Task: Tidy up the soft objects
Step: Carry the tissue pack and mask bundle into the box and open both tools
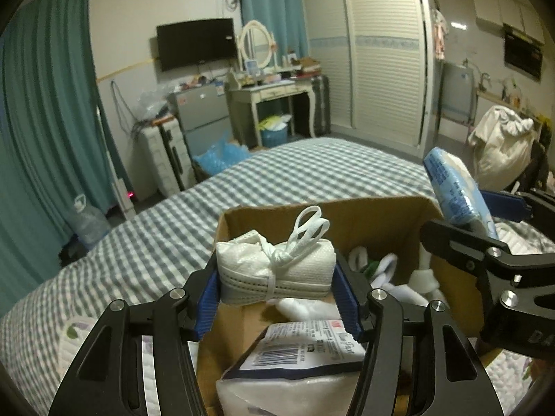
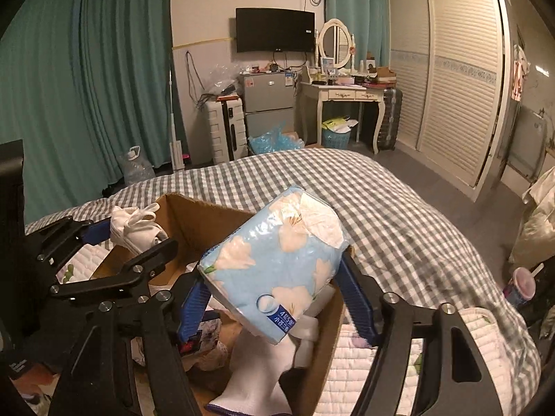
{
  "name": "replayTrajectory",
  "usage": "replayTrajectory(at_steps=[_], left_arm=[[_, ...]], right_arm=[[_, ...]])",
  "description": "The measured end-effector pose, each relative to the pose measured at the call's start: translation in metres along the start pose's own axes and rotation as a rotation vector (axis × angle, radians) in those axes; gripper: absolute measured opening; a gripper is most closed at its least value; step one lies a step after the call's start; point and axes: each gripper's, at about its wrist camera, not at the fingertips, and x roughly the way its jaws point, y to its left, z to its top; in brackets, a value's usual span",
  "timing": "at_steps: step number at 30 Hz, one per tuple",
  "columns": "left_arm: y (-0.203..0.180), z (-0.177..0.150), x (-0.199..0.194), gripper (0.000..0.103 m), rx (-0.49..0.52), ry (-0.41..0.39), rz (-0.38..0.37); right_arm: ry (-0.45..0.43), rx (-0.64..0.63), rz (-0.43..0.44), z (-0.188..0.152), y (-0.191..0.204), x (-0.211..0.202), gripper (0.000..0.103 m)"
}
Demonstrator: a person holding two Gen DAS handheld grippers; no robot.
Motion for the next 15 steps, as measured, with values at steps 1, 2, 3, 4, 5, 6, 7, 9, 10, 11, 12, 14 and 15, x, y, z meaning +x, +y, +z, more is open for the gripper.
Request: replayTrajectory(at_steps=[1, 2, 3, 4, 5, 6, 7, 9, 10, 11, 12, 14, 15], left_arm=[[0.0, 0.0, -0.001, 0.063, -0.001, 0.004, -0.002], [0.0, 0.001, -0.001, 0.068, 0.0, 0.012, 0.005], [0.0, 0.001, -0.004, 0.076, 0.001, 0.01, 0.009], [0.0, 0.001, -0.011, 0.077, 0.003, -0.011, 0.01], [-0.001, 0.003, -0.015, 0.078, 0.007, -0.024, 0.015], [-0.001, 0.005, -0.019, 0.079, 0.011, -0.031, 0.019], [-0.001, 0.007, -0.027, 0.082, 0.011, -0.039, 0.022], [0.001, 0.013, -0.044, 0.083, -0.001, -0.055, 0.024], [0.002, 0.017, -0.059, 0.083, -0.012, -0.07, 0.022], [0.003, 0.022, -0.069, 0.083, -0.019, -0.08, 0.02], [0.005, 0.027, -0.082, 0.083, -0.026, -0.095, 0.016], [0.007, 0.038, -0.118, 0.083, -0.035, -0.146, 0.013], [0.009, 0.043, -0.133, 0.083, -0.037, -0.17, 0.013]], right_arm=[[-0.012, 0.011, -0.001, 0.0, 0.0, -0.001, 0.074], [-0.022, 0.02, -0.004, 0.0, -0.001, -0.003, 0.079], [-0.032, 0.029, -0.006, 0.0, -0.003, -0.006, 0.081], [-0.048, 0.04, -0.009, 0.001, -0.005, -0.011, 0.083], [-0.055, 0.042, -0.009, 0.002, -0.005, -0.017, 0.083], [-0.062, 0.043, -0.011, 0.003, -0.005, -0.022, 0.084], [-0.079, 0.045, -0.018, 0.005, -0.006, -0.031, 0.084], [-0.099, 0.047, -0.025, 0.007, -0.003, -0.048, 0.085], [-0.109, 0.049, -0.03, 0.01, -0.001, -0.059, 0.085], [-0.115, 0.05, -0.031, 0.013, -0.001, -0.069, 0.085], [-0.125, 0.051, -0.03, 0.016, 0.0, -0.081, 0.085], [-0.158, 0.044, -0.038, 0.024, 0.006, -0.116, 0.085], [-0.174, 0.037, -0.044, 0.027, 0.009, -0.131, 0.085]])
